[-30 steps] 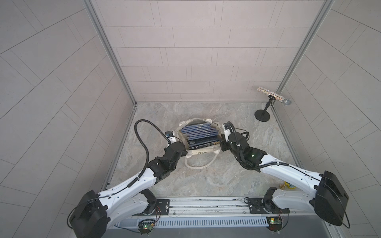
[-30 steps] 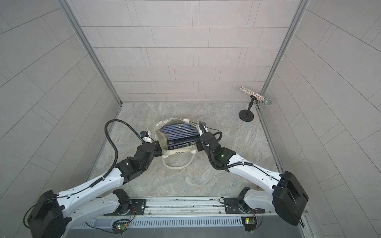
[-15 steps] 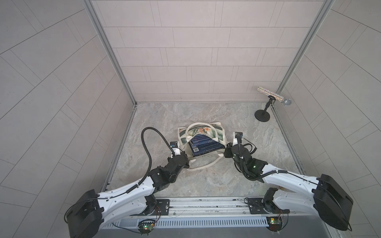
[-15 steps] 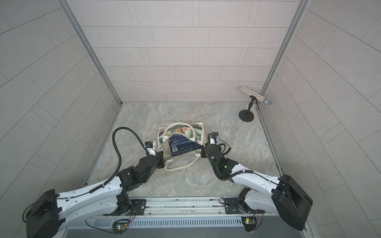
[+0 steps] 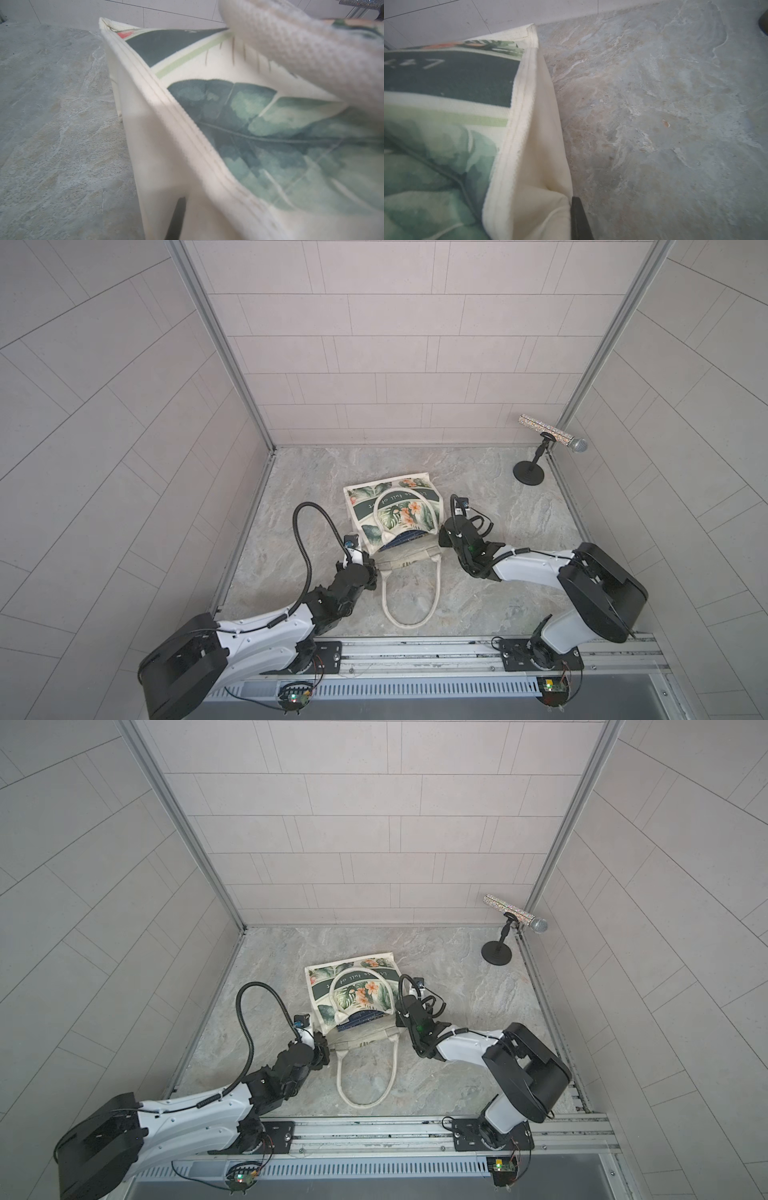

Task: Take out the books from the canvas bag
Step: Adjust the canvas bag at the center of the board, then pick up the book from the canvas bag.

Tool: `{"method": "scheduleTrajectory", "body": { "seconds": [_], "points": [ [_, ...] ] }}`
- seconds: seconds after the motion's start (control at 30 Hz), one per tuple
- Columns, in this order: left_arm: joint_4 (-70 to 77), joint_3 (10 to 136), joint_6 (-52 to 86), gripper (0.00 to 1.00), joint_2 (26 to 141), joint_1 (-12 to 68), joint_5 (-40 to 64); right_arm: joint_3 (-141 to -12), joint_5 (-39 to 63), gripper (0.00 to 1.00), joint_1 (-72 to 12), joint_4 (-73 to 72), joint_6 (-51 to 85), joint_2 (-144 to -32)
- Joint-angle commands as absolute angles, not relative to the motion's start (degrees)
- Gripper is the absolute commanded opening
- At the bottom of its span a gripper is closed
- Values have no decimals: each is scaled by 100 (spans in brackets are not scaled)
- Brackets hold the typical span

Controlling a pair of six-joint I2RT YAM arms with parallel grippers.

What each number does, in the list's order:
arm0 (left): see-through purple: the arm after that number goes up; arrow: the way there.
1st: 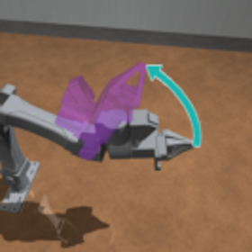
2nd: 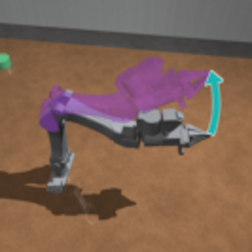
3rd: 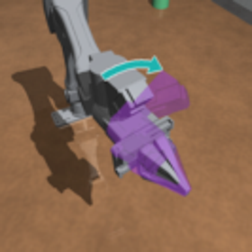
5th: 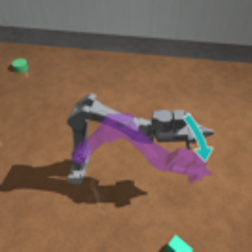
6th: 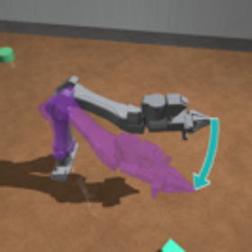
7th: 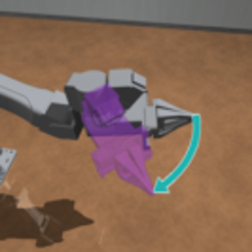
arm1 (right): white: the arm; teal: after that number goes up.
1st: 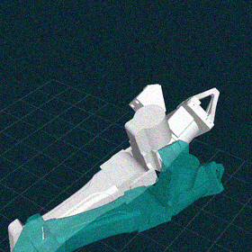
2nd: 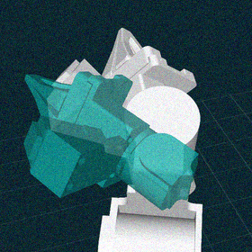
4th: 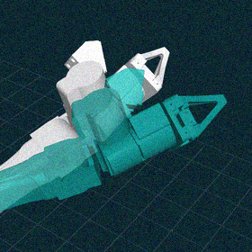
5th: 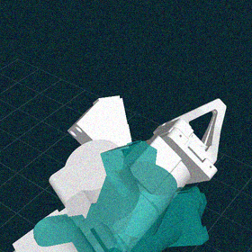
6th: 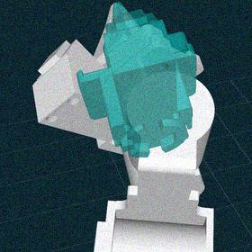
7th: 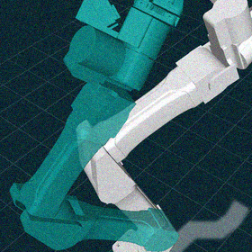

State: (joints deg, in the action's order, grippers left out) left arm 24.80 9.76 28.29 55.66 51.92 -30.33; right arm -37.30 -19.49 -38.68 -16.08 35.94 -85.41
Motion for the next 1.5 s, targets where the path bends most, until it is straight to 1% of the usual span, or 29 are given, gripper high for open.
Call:
{"method": "scheduleTrajectory", "body": {
  "seconds": [0.0,0.07,0.1,0.2,0.37,0.43,0.53,0.6,0.7,0.73,0.8,0.97,1.1,1.13,1.27,1.37,1.47],
  "points": [
    [2682,1053,2742,0,5429,5181,-3008,-3820,-2074,31,-3780,-259,3570,-7631],
    [2707,1117,2754,0,5472,5186,-2841,-3729,-1976,46,-3812,104,3656,-7040],
    [2794,1118,2734,0,5505,5186,-2747,-3704,-1982,52,-3848,329,3727,-6763],
    [2987,1083,2788,0,5546,5186,-2507,-3593,-1965,63,-3968,821,3887,-5934],
    [3122,1057,2868,0,5436,5182,-2246,-3422,-1806,66,-4172,1633,4469,-4870],
    [3264,1025,2773,0,5398,5186,-2085,-3255,-1774,66,-4449,1595,4783,-4580],
    [3704,843,2516,0,5245,5183,-1615,-3041,-1775,66,-5061,1323,5394,-4471],
    [4113,629,2390,0,5187,5186,-1530,-2938,-2140,66,-5690,1025,5688,-4597],
    [4548,364,2349,0,5077,5185,-1485,-2912,-2888,66,-6719,273,5701,-5090],
    [4610,326,2329,0,5039,5186,-1393,-2941,-2948,66,-6911,-60,5652,-5346],
    [4607,303,2258,0,4959,5183,-1182,-3041,-2712,66,-7002,-585,5636,-5880],
    [4863,136,2101,0,4691,5188,-932,-3395,-2238,65,-7004,-1787,5515,-7172],
    [4816,48,2027,0,4407,5185,-858,-3758,-2450,66,-6945,-2344,5271,-7706],
    [4812,30,1988,0,4277,5185,-791,-3829,-2345,66,-6840,-2523,5206,-7819],
    [4666,-31,1916,0,3990,5180,-650,-4332,-1907,67,-6376,-2406,5034,-8222],
    [4416,-9,1916,0,3792,5186,-678,-4673,-1848,66,-6121,-2257,4952,-8447],
    [4397,-26,1914,0,3731,5185,-677,-4746,-1568,66,-5786,-2359,5264,-8604]
  ]
}}
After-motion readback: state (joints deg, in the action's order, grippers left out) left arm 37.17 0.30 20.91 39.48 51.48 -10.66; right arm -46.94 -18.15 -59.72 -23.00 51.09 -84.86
